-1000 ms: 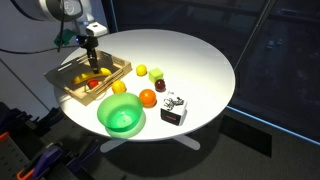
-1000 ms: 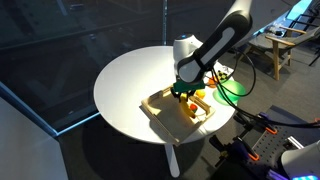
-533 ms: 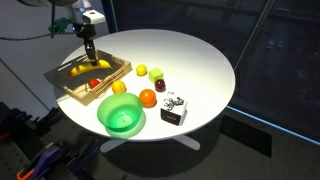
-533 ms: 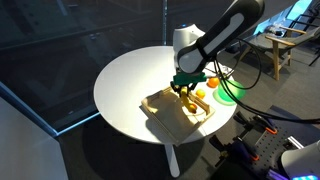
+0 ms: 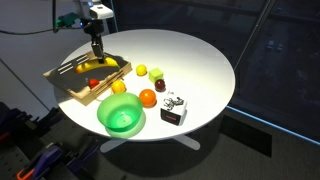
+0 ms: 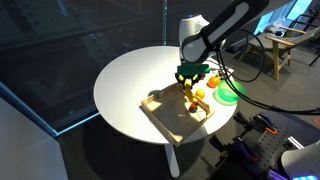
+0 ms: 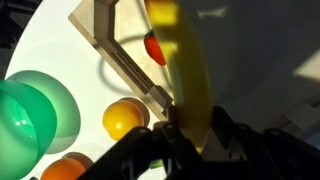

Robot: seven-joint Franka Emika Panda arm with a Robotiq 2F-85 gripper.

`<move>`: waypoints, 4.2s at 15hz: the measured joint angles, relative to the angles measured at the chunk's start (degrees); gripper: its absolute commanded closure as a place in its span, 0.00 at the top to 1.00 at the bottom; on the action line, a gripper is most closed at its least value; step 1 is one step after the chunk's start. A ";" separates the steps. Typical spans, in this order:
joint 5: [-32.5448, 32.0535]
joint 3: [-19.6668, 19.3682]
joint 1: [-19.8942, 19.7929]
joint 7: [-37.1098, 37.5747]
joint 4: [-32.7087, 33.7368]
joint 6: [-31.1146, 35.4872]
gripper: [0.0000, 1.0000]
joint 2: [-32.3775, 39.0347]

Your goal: Remove the banana from the crate and put it on the table

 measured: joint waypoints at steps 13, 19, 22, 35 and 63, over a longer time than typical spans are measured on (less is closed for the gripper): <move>4.14 -1.87 -6.42 0.02 3.53 -2.25 0.15 1.32; 5.94 -2.87 -8.53 0.02 5.95 -2.22 0.15 3.72; 6.02 -3.83 -8.82 0.02 7.11 -1.85 0.15 4.63; 6.02 -6.35 -9.46 0.07 8.85 1.98 0.73 8.44; 1.72 -0.88 -3.63 -13.85 9.41 -14.02 1.00 3.18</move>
